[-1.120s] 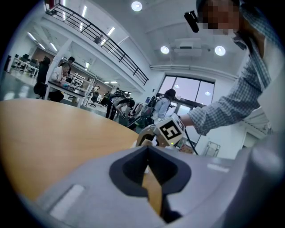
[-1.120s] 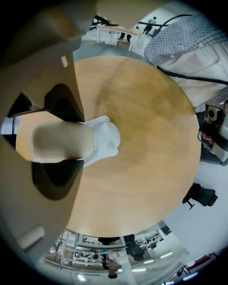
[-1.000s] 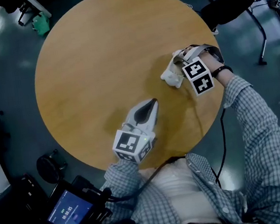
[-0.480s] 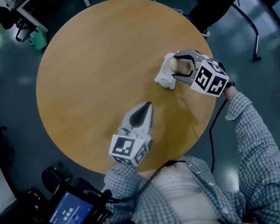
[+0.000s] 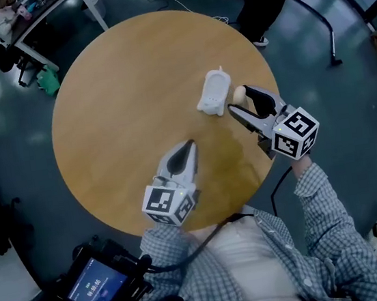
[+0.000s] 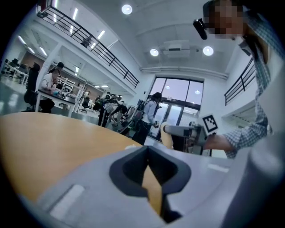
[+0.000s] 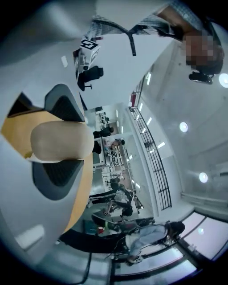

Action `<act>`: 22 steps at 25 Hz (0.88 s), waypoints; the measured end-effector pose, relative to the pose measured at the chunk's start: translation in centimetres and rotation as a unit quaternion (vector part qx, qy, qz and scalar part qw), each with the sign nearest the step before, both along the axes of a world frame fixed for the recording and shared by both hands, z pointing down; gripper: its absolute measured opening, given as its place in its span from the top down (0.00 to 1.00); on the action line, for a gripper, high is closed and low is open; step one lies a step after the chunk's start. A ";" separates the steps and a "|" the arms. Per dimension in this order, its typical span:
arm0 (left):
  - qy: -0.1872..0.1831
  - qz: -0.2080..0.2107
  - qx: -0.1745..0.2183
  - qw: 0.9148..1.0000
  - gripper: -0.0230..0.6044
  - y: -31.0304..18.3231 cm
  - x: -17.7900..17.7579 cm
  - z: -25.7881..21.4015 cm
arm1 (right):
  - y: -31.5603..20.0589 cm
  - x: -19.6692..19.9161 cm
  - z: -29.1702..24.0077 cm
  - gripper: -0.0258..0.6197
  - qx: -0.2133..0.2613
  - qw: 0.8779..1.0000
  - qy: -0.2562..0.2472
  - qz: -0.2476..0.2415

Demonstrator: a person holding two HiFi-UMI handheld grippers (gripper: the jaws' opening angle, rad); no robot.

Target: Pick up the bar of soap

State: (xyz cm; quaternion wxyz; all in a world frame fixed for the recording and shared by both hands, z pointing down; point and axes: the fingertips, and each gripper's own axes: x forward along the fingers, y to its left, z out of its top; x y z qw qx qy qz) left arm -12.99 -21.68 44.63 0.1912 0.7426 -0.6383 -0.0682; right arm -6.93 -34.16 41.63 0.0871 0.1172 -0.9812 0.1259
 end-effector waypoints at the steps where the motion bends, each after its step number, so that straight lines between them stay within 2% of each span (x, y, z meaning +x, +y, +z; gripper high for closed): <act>1: -0.003 0.004 0.000 1.000 0.97 0.0 0.1 0.0 | 0.4 0.4 0.1 0.54 -0.017 1.000 -0.015 0.010; 7: -0.017 0.022 -0.001 1.000 0.97 0.2 0.5 0.3 | 3.1 2.2 0.7 0.54 -0.090 0.987 -0.091 0.093; 12: -0.021 0.030 -0.001 0.999 0.97 0.3 0.8 0.3 | 4.5 3.0 0.6 0.54 -0.128 0.975 -0.132 0.122; 16: -0.021 0.030 -0.010 0.999 0.97 0.3 1.0 -0.5 | 4.9 3.4 0.9 0.54 -0.143 0.970 -0.142 0.133; 22: -0.023 0.039 0.004 0.999 0.97 0.3 1.0 0.3 | 4.9 3.9 1.1 0.54 -0.144 0.968 -0.141 0.148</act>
